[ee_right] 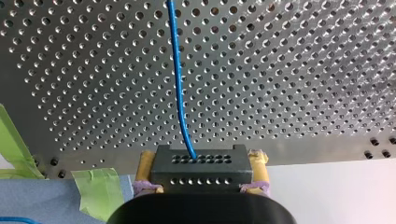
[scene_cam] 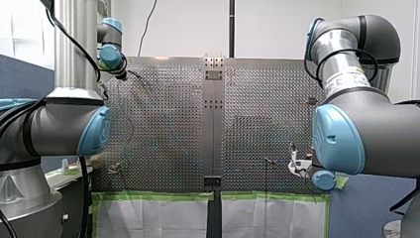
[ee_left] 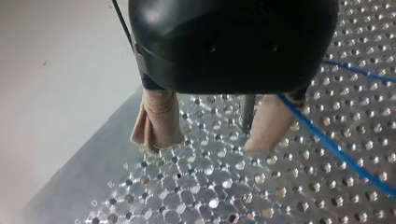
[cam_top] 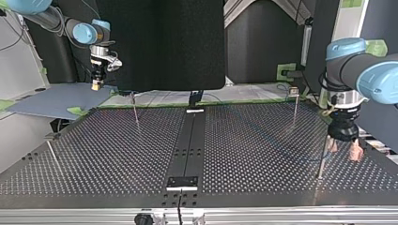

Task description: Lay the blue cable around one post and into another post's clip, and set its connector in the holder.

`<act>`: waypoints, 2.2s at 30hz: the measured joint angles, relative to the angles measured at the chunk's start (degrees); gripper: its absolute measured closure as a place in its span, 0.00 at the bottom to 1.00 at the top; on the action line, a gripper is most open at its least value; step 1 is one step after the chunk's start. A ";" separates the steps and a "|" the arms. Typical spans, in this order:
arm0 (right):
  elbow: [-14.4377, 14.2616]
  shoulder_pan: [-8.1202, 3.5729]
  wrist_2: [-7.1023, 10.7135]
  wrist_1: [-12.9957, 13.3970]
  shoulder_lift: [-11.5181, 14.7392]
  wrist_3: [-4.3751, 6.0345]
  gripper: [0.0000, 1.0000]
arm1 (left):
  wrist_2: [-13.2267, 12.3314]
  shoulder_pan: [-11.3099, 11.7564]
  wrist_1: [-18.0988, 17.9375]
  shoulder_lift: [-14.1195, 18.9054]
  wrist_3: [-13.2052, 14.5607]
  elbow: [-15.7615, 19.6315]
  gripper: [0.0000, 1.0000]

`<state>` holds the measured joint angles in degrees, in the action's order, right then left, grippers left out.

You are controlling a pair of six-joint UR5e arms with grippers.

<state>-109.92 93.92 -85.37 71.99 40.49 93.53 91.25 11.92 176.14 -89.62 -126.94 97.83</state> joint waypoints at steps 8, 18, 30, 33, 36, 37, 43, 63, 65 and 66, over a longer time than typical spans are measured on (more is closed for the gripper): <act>0.00 0.06 0.02 -0.08 0.00 0.00 1.00 | -1.63 -0.29 -0.39 2.48 -1.01 1.75 0.00; 0.00 0.08 0.02 0.00 0.00 0.18 1.00 | -2.04 -0.88 0.69 5.14 -0.95 3.58 0.00; 0.05 0.08 0.10 0.06 -0.01 0.37 1.00 | -1.73 -0.46 4.00 10.78 1.10 6.59 0.00; 0.07 0.09 0.28 0.11 0.00 0.58 1.00 | -1.24 -0.63 5.59 12.41 2.64 6.41 0.00; 0.08 0.09 0.39 0.16 0.00 0.71 1.00 | -1.08 -0.83 7.22 14.04 4.26 5.61 0.00; 0.08 0.10 0.40 0.17 0.00 0.74 1.00 | -1.10 -0.89 7.69 14.52 4.74 5.26 0.00; 0.22 0.14 0.44 0.18 0.00 1.26 1.00 | -2.78 -1.87 10.95 14.70 7.98 2.24 0.00; 0.56 0.16 0.46 0.12 0.00 1.73 1.00 | 4.79 -4.82 21.32 9.71 18.38 -8.15 0.00; 0.57 0.16 0.45 0.12 0.00 1.69 1.00 | 5.11 -4.92 22.29 9.69 19.34 -9.10 0.00; 0.55 0.17 0.45 0.11 0.00 1.66 1.00 | 5.22 -5.00 22.87 9.70 19.95 -9.71 0.00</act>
<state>-109.36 94.09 -84.91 72.09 40.49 95.19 96.47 6.93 199.02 -79.93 -106.99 88.12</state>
